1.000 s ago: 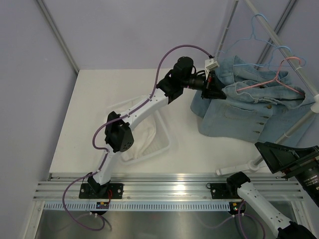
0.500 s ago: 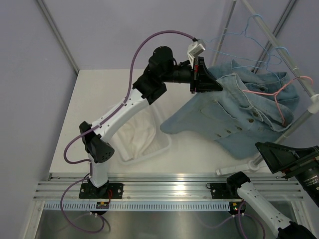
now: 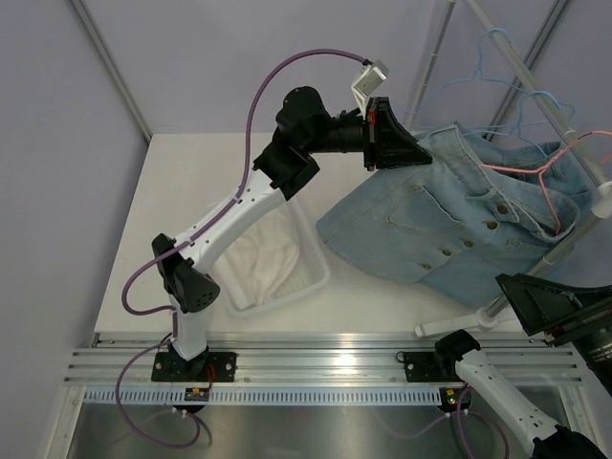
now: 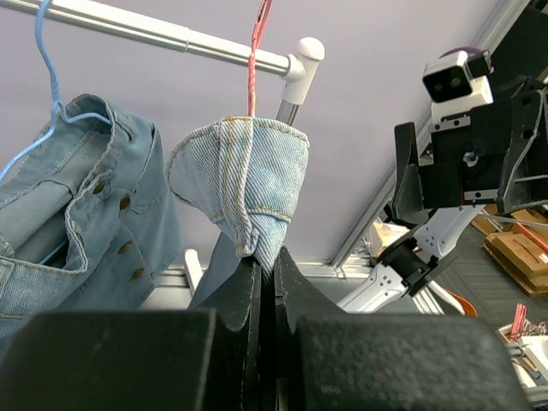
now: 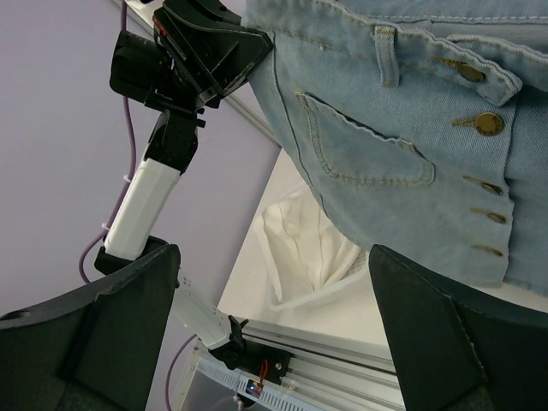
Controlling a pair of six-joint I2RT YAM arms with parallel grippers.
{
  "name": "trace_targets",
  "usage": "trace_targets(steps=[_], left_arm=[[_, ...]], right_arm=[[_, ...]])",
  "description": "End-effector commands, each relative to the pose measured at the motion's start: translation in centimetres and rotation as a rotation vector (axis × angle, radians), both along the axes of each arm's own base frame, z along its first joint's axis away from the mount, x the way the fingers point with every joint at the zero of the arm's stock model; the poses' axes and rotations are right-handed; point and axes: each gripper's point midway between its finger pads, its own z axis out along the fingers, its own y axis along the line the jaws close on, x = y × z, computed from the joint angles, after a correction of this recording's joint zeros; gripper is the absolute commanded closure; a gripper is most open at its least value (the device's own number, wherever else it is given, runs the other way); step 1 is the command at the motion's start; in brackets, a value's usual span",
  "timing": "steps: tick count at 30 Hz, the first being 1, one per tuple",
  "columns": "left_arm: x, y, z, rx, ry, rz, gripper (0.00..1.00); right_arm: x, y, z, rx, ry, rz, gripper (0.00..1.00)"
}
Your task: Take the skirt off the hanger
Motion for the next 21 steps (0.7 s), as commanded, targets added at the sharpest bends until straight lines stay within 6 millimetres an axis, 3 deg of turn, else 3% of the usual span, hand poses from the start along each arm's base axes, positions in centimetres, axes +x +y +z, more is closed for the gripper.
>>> trace_targets(steps=[1,8,14,18,20,21], left_arm=[[-1.8,2.5,7.8,-0.208,-0.104,0.021,1.0],[-0.5,5.4,9.6,-0.255,-0.103,0.06,1.0],[-0.1,7.9,10.0,-0.253,-0.101,0.094,1.0],[-0.1,9.0,9.3,-0.194,-0.052,0.141,1.0],[0.3,9.3,7.8,-0.158,-0.031,0.176,1.0],[-0.8,10.5,8.6,-0.17,-0.04,0.193,1.0]], right_arm=[[0.0,-0.4,0.1,-0.016,-0.01,-0.017,0.0],[-0.2,-0.8,0.2,-0.022,-0.012,-0.026,0.0],[0.4,-0.6,0.1,-0.034,-0.008,-0.033,0.0],[1.9,0.4,0.6,-0.053,-0.007,-0.019,0.01],[3.4,1.3,0.9,-0.087,0.002,-0.005,0.0],[4.2,1.7,1.4,-0.093,-0.007,-0.002,0.01]])
